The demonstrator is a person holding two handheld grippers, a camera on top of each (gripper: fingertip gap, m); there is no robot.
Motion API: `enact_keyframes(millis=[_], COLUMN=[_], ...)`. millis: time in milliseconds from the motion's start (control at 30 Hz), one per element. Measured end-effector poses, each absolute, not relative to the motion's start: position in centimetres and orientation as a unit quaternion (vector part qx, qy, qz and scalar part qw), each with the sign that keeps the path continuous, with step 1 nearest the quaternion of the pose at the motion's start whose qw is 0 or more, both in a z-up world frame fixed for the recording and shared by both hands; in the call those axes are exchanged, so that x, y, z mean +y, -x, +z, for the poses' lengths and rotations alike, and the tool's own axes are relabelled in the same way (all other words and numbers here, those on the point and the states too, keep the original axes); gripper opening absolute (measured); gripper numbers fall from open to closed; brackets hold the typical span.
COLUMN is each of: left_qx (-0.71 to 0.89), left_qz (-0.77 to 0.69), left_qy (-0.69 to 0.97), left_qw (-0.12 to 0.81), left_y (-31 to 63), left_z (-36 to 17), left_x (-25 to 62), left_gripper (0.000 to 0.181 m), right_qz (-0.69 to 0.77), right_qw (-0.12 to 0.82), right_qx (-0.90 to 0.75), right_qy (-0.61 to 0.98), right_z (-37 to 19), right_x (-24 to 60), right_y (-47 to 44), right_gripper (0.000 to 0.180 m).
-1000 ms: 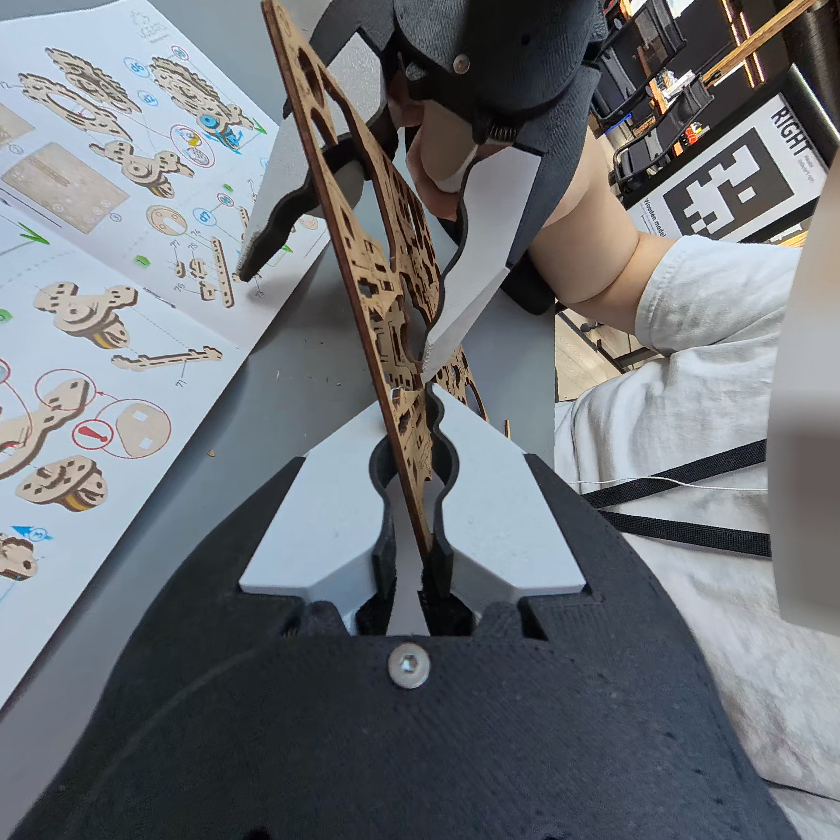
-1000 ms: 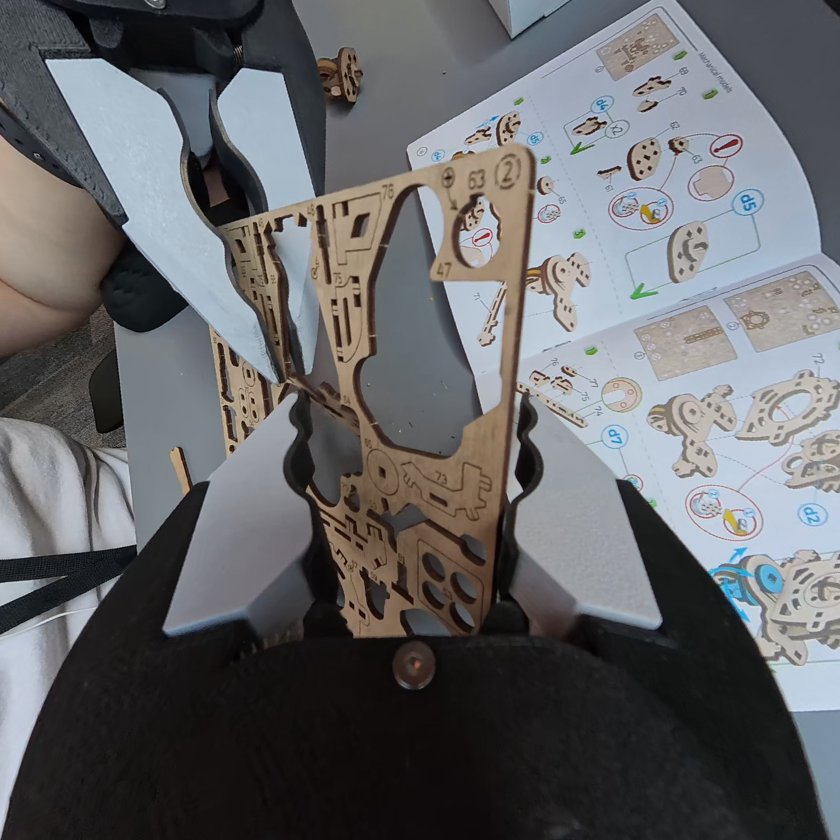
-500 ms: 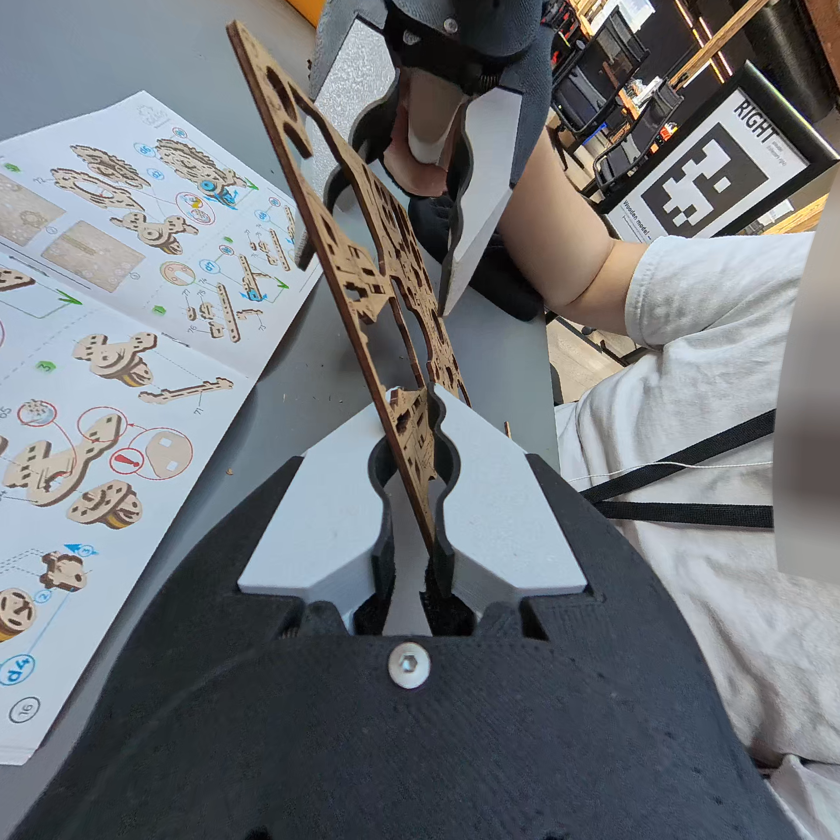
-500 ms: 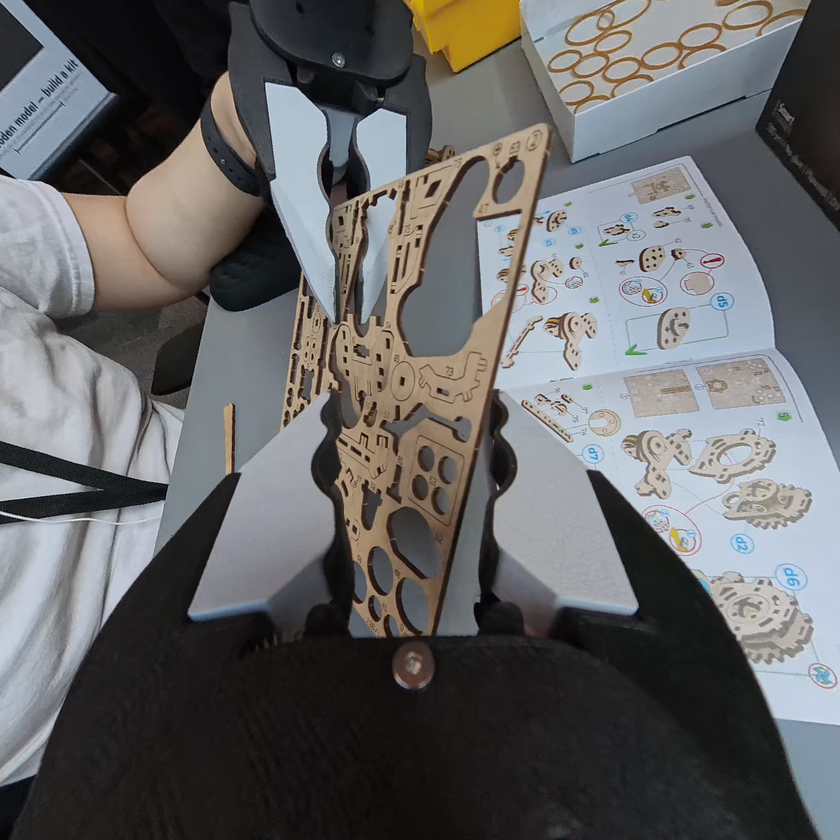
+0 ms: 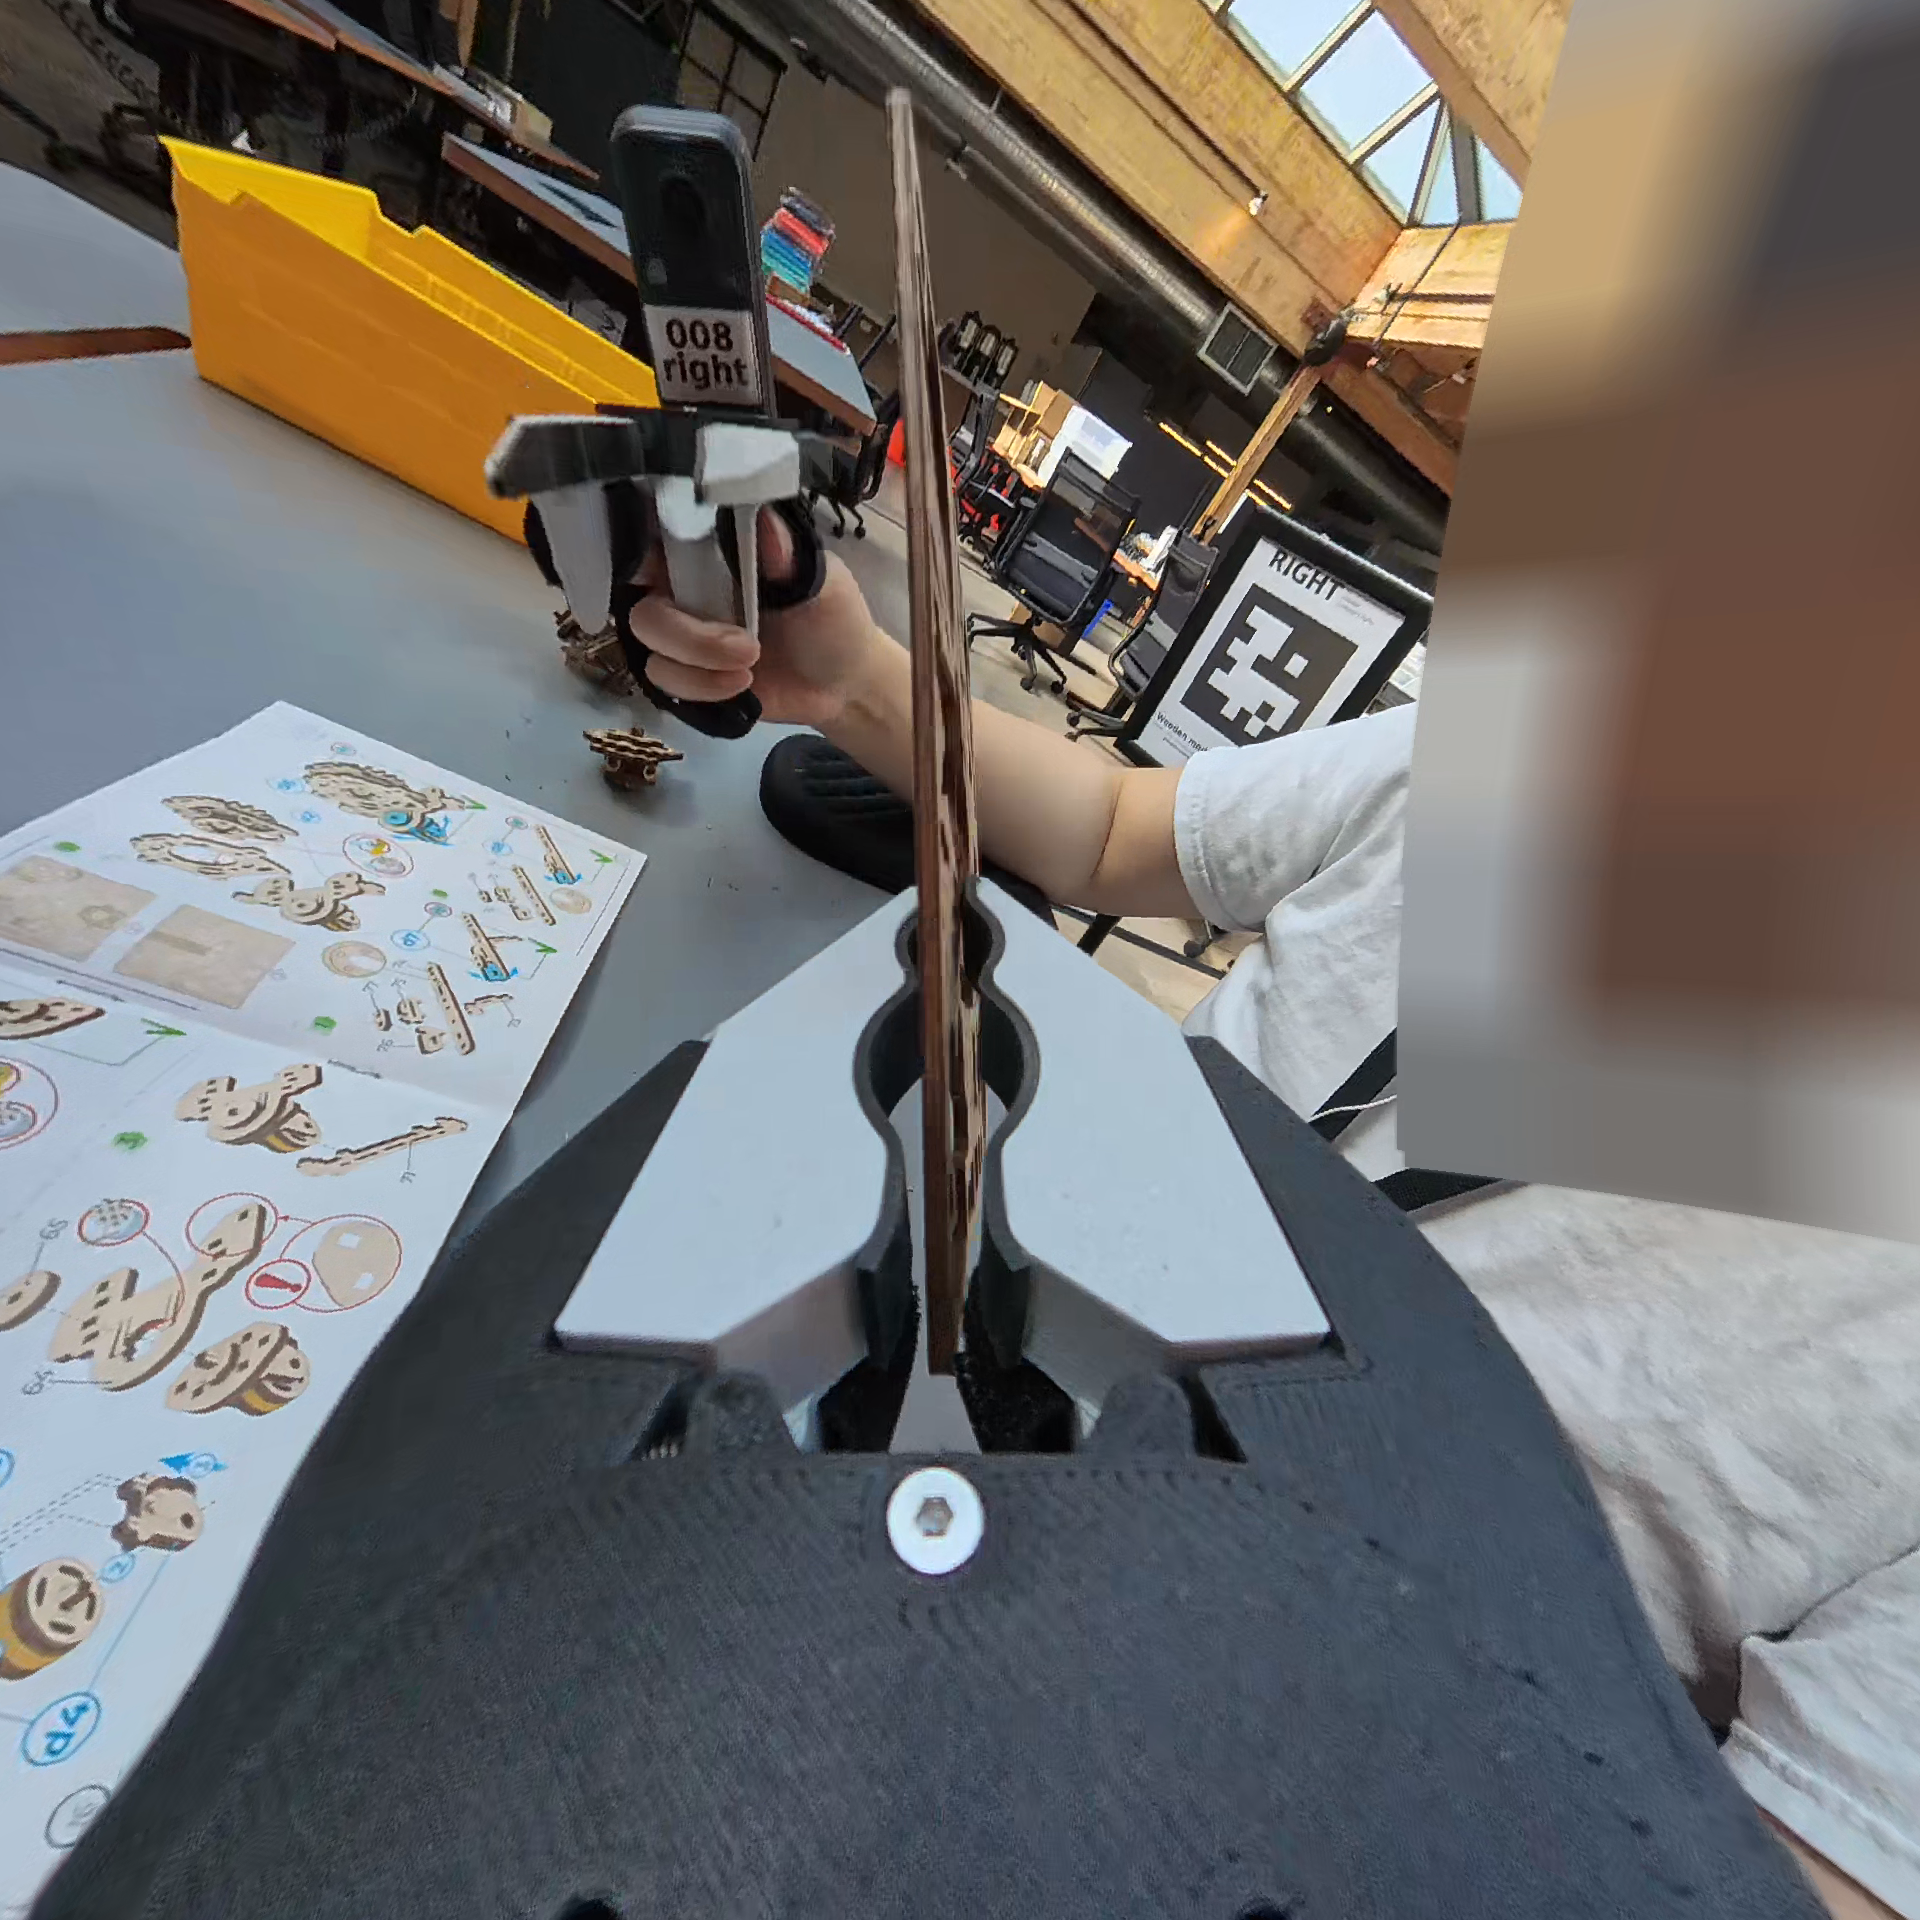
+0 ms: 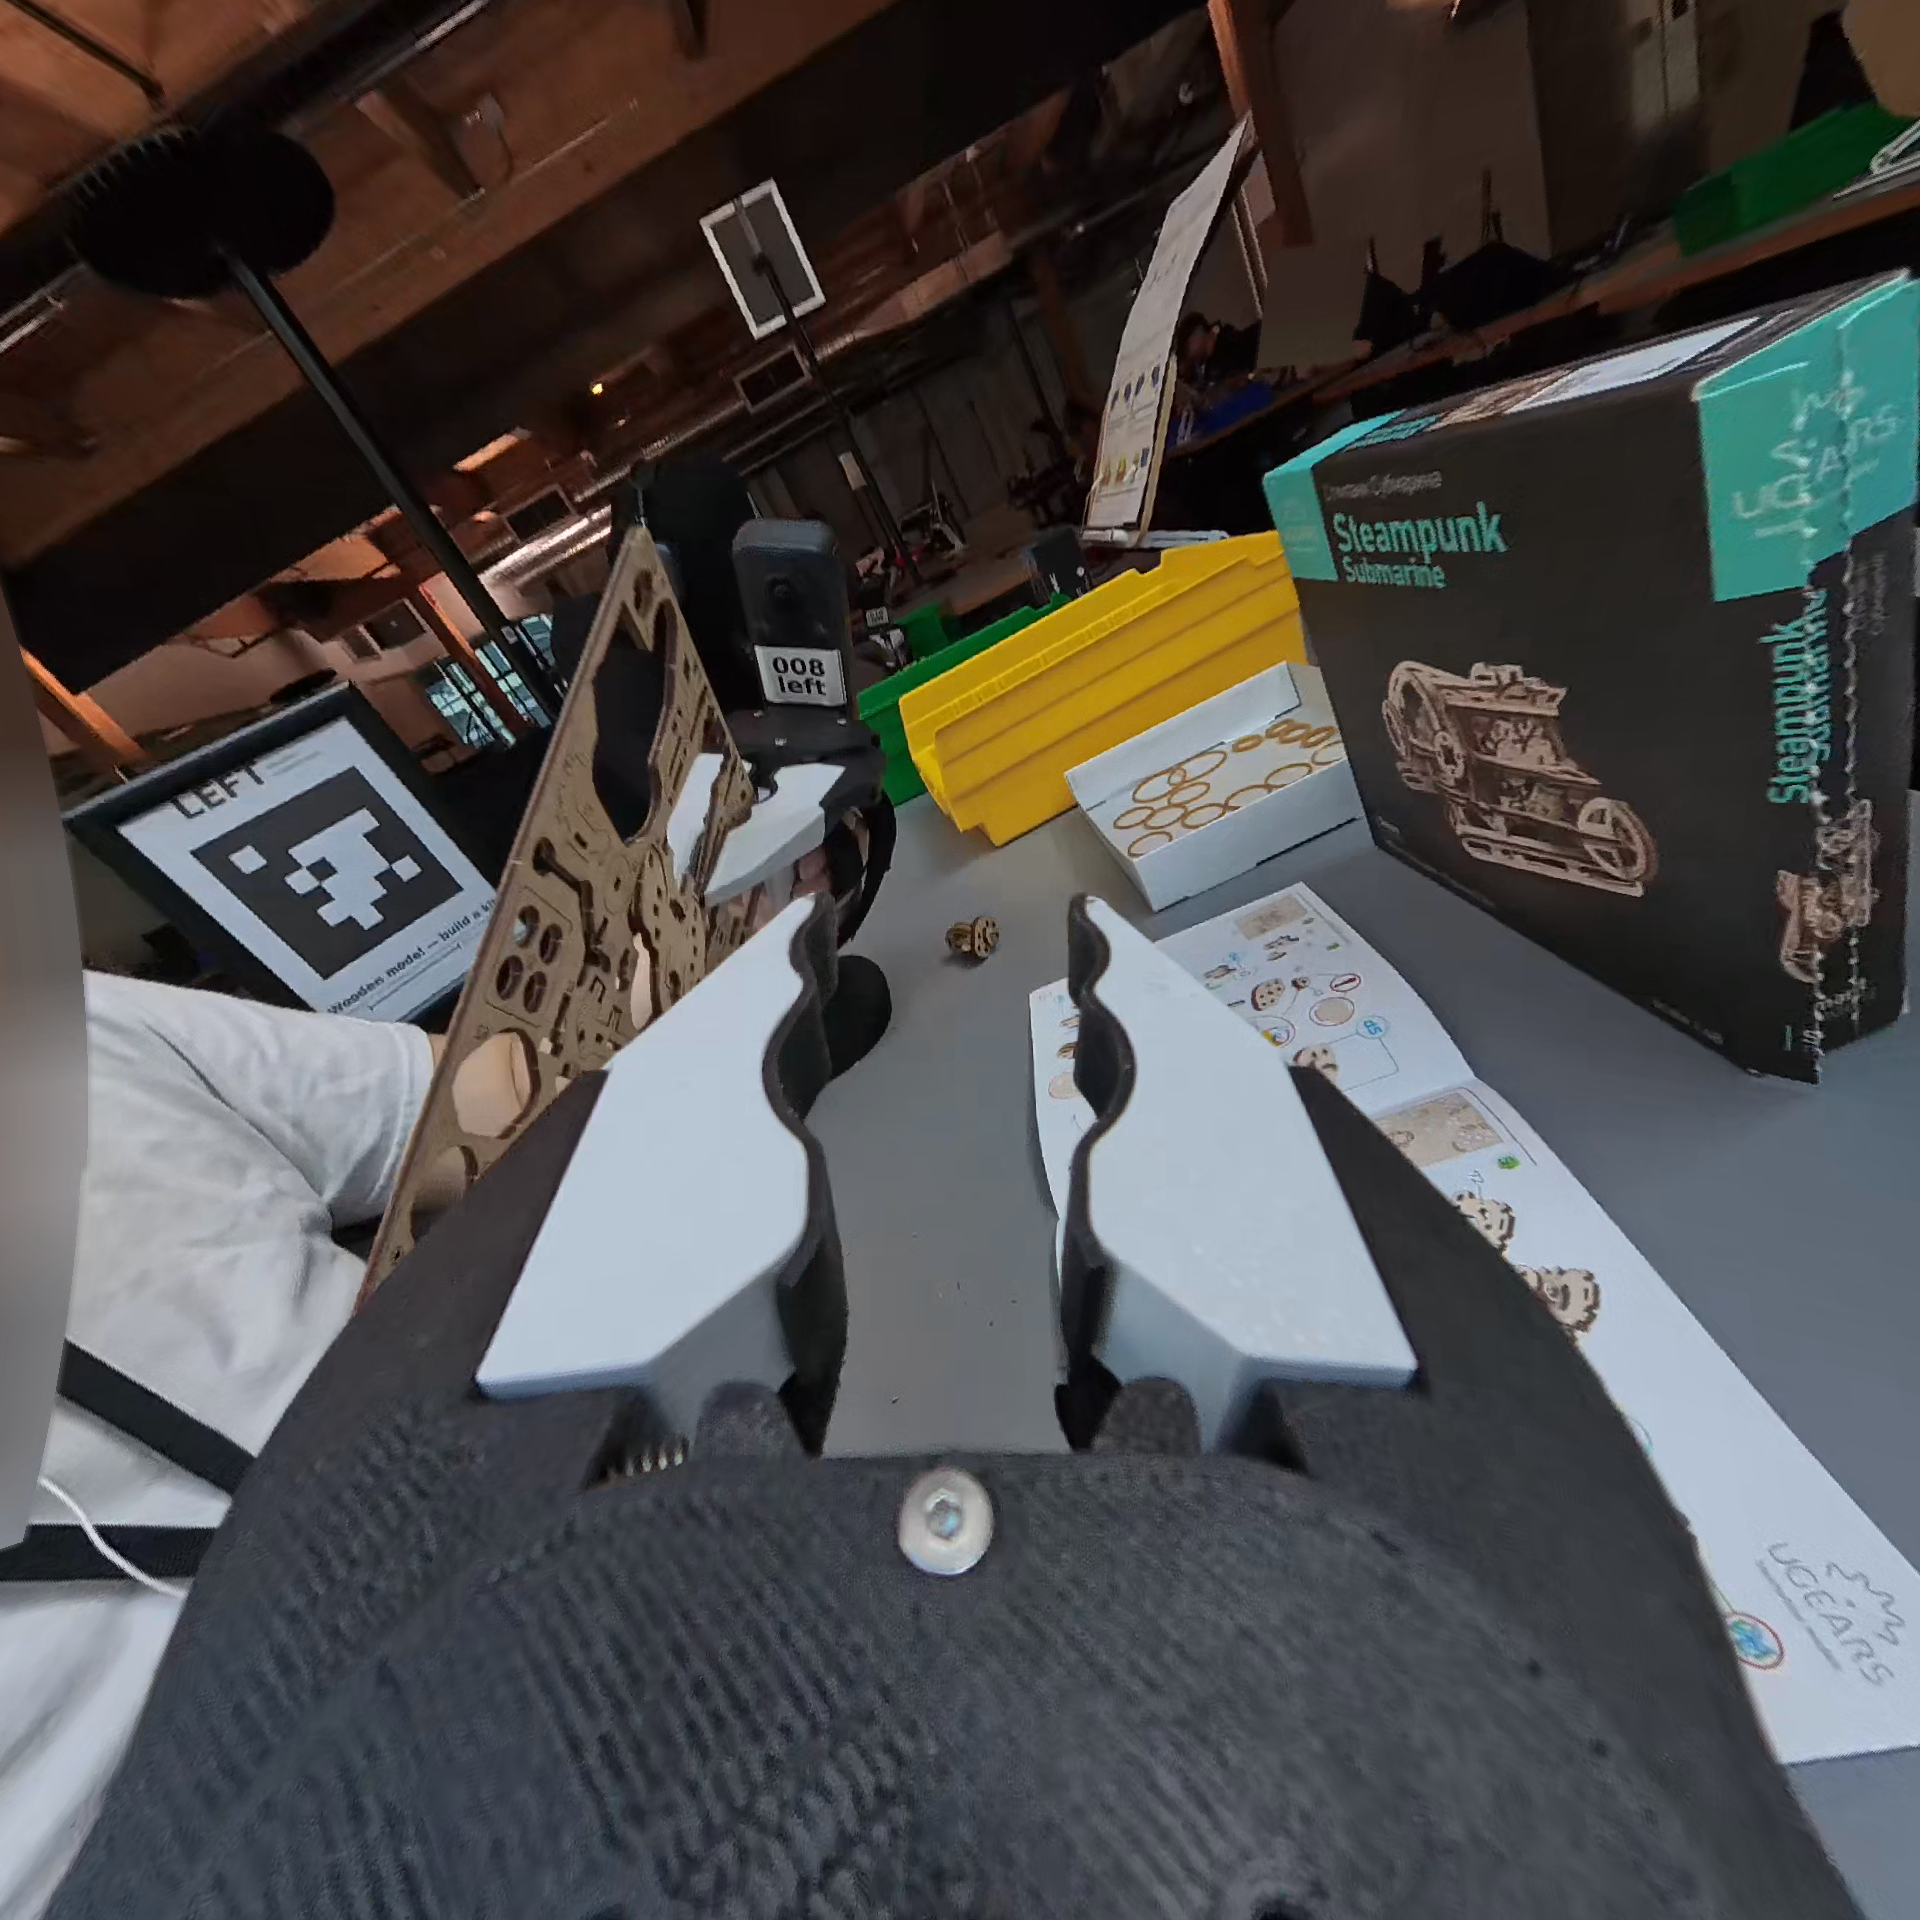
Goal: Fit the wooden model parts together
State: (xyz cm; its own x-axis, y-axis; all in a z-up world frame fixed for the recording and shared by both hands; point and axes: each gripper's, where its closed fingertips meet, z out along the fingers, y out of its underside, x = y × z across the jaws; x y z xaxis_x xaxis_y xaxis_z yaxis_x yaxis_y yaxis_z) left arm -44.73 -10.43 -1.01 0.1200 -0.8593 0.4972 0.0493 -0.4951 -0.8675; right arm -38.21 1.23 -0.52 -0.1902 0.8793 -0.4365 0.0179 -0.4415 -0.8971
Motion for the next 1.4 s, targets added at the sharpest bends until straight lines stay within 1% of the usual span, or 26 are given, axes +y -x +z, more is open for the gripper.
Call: enact_keyframes(millis=[133,233,367,500,767,833,867,900,967,1000,1033,1133,1167,1267,1300,1400], left_qx=[0.296,0.282,0.266,0.236,0.196,0.194,0.192,0.189,0.184,0.184,0.188,0.215,0.230,0.290,0.299,0.290], left_qz=[-0.578,-0.610,-0.627,-0.651,-0.636,-0.630,-0.629,-0.628,-0.628,-0.614,-0.586,-0.443,-0.390,-0.254,-0.224,-0.153], left_qy=[0.640,0.615,0.605,0.586,0.584,0.583,0.583,0.583,0.588,0.603,0.621,0.665,0.668,0.656,0.649,0.625], left_qw=[0.411,0.412,0.412,0.420,0.465,0.475,0.477,0.479,0.475,0.475,0.486,0.562,0.591,0.649,0.663,0.709], left_y=[45.1,45.3,45.0,44.7,45.7,45.5,45.4,45.3,45.3,45.5,45.8,47.6,48.1,47.9,47.9,49.1], left_z=[-0.6,0.4,0.8,1.6,2.4,2.5,2.5,2.5,2.2,1.7,1.2,0.6,1.1,2.3,2.8,4.9], left_x=[-9.6,-9.8,-9.6,-9.1,-7.9,-7.8,-7.7,-7.6,-7.4,-7.0,-6.6,-5.3,-5.2,-6.1,-6.3,-6.8], left_gripper=[0.000,0.000,0.000,0.000,0.000,0.000,0.000,0.000,0.000,0.002,0.008,0.035,0.039,0.041,0.041,0.047], right_qz=[0.641,0.604,0.648,0.671,0.695,0.706,0.713,0.725,0.725,0.713,0.704,0.683,0.678,0.669,0.659,0.650], right_qw=[0.262,0.254,0.243,0.264,0.292,0.301,0.302,0.298,0.291,0.291,0.289,0.274,0.271,0.264,0.265,0.266], right_qx=[-0.504,-0.559,-0.548,-0.524,-0.455,-0.429,-0.419,-0.415,-0.418,-0.427,-0.438,-0.457,-0.462,-0.483,-0.488,-0.502], right_qy=[0.516,0.508,0.470,0.453,0.475,0.476,0.473,0.461,0.464,0.474,0.479,0.500,0.503,0.500,0.507,0.505], right_z=[-2.0,-3.8,-2.8,-1.6,-0.3,0.1,0.3,0.6,0.5,0.1,-0.2,-0.6,-0.5,-0.2,-0.4,-1.0], right_x=[-4.0,-6.2,-8.2,-8.7,-7.3,-7.0,-7.0,-7.3,-7.3,-7.1,-7.1,-6.7,-6.6,-6.7,-6.6,-6.6], right_y=[40.3,41.4,42.1,42.5,43.1,43.3,43.3,43.1,43.0,43.1,43.1,42.8,42.6,42.0,42.0,41.9], right_gripper=[0.041,0.043,0.041,0.039,0.021,0.020,0.015,0.000,0.000,0.000,0.000,0.000,0.001,0.001,0.000,0.001])
